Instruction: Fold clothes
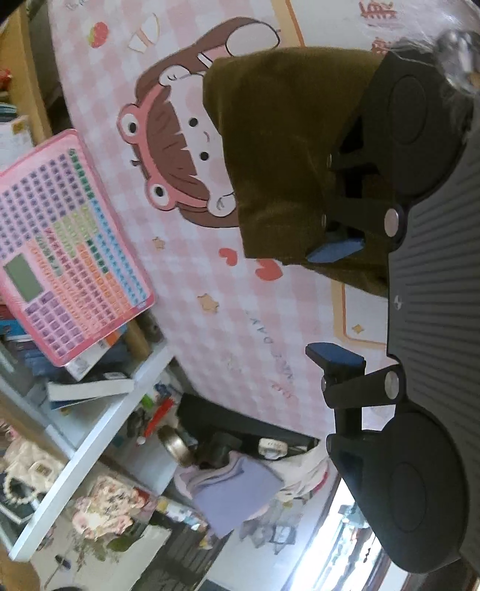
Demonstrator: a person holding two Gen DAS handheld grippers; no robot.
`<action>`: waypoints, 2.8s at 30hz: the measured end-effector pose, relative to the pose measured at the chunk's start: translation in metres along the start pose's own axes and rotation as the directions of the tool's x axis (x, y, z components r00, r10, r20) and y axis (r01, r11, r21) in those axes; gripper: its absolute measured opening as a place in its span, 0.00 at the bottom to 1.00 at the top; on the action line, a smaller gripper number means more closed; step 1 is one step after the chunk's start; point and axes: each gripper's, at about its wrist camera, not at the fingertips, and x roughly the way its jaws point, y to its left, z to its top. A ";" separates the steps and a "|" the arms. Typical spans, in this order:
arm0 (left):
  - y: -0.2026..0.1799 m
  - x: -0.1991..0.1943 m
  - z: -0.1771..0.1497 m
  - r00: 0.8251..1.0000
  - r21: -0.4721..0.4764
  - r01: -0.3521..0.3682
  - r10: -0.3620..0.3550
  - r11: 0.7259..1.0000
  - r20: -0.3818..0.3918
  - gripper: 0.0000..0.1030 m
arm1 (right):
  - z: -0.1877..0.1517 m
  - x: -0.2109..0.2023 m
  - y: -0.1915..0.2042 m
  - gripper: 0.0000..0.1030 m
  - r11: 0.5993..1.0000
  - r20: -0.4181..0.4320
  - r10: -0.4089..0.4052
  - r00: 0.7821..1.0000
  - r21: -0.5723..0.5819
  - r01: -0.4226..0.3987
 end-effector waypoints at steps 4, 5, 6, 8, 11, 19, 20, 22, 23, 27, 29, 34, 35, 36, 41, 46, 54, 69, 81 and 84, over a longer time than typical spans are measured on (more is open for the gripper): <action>0.000 0.004 0.015 0.999 0.026 0.052 -0.053 0.998 0.010 0.43 | -0.012 -0.033 -0.003 0.54 0.995 0.096 -0.077 0.992 -0.049 0.082; -0.002 0.007 0.018 0.997 0.039 0.072 -0.072 0.997 0.008 0.43 | -0.017 -0.043 -0.006 0.57 0.991 0.127 -0.110 0.986 -0.067 0.119; -0.005 0.010 0.021 0.996 0.052 0.091 -0.091 0.995 0.007 0.43 | -0.022 -0.051 -0.010 0.59 0.985 0.151 -0.141 0.978 -0.082 0.155; -0.011 0.017 0.027 0.992 0.077 0.126 -0.126 0.989 -0.002 0.43 | -0.036 -0.068 -0.019 0.60 0.963 0.205 -0.218 0.954 -0.112 0.244; -0.020 0.028 0.034 0.987 0.100 0.163 -0.162 0.981 -0.023 0.44 | -0.060 -0.084 -0.035 0.60 0.925 0.232 -0.325 0.917 -0.125 0.359; -0.041 0.057 0.047 0.977 0.114 0.210 -0.204 0.971 -0.064 0.57 | -0.101 -0.079 -0.060 0.60 0.903 0.162 -0.412 0.897 -0.062 0.426; -0.042 0.061 0.047 0.977 0.114 0.210 -0.203 0.971 -0.073 0.57 | -0.102 -0.074 -0.060 0.60 0.902 0.152 -0.415 0.897 -0.066 0.428; -0.045 0.071 0.047 0.980 0.115 0.186 -0.177 0.976 -0.089 0.57 | -0.105 -0.064 -0.059 0.60 0.900 0.133 -0.419 0.898 -0.073 0.431; -0.046 0.076 0.047 0.983 0.115 0.169 -0.158 0.979 -0.097 0.57 | -0.106 -0.059 -0.059 0.60 0.899 0.124 -0.421 0.898 -0.077 0.432; -0.044 0.089 0.045 0.987 0.110 0.130 -0.118 0.985 -0.111 0.55 | -0.111 -0.049 -0.061 0.60 0.901 0.097 -0.419 0.903 -0.083 0.426; -0.040 0.094 0.044 0.983 0.078 0.153 -0.143 0.985 -0.116 0.46 | -0.111 -0.050 -0.064 0.60 0.906 0.092 -0.410 0.907 -0.074 0.417; -0.045 0.088 0.042 0.976 0.087 0.213 -0.207 0.973 -0.072 0.08 | -0.111 -0.050 -0.068 0.61 0.907 0.083 -0.410 0.908 -0.066 0.415; -0.059 0.075 0.039 0.975 0.197 0.221 -0.220 0.955 -0.023 0.08 | -0.111 -0.050 -0.067 0.61 0.908 0.087 -0.406 0.910 -0.071 0.412; -0.073 0.063 0.035 0.971 0.301 0.221 -0.238 0.927 0.019 0.08 | -0.110 -0.051 -0.066 0.62 0.910 0.092 -0.402 0.911 -0.075 0.408; -0.056 0.091 0.034 0.995 0.267 0.099 -0.089 0.959 -0.049 0.12 | -0.110 -0.053 -0.059 0.62 0.908 0.117 -0.394 0.912 -0.105 0.406; -0.027 0.113 0.039 0.990 0.149 0.099 -0.081 0.984 -0.119 0.15 | -0.111 -0.051 -0.059 0.63 0.904 0.111 -0.403 0.908 -0.105 0.414; -0.029 0.085 0.043 0.994 0.161 0.096 -0.088 0.982 -0.057 0.20 | -0.112 -0.049 -0.059 0.63 0.898 0.102 -0.418 0.903 -0.107 0.427; -0.039 0.080 0.015 0.996 0.326 0.039 -0.010 0.945 -0.092 0.34 | -0.114 -0.056 -0.060 0.63 0.882 0.137 -0.459 0.878 -0.046 0.468; -0.049 0.049 0.014 1.000 0.324 -0.006 0.003 0.946 0.009 0.51 | -0.130 -0.065 -0.045 0.63 0.867 0.177 -0.472 0.863 -0.083 0.491; -0.052 0.050 0.007 0.999 0.333 -0.027 0.031 0.943 -0.007 0.51 | -0.137 -0.069 -0.040 0.63 0.862 0.187 -0.472 0.861 -0.106 0.496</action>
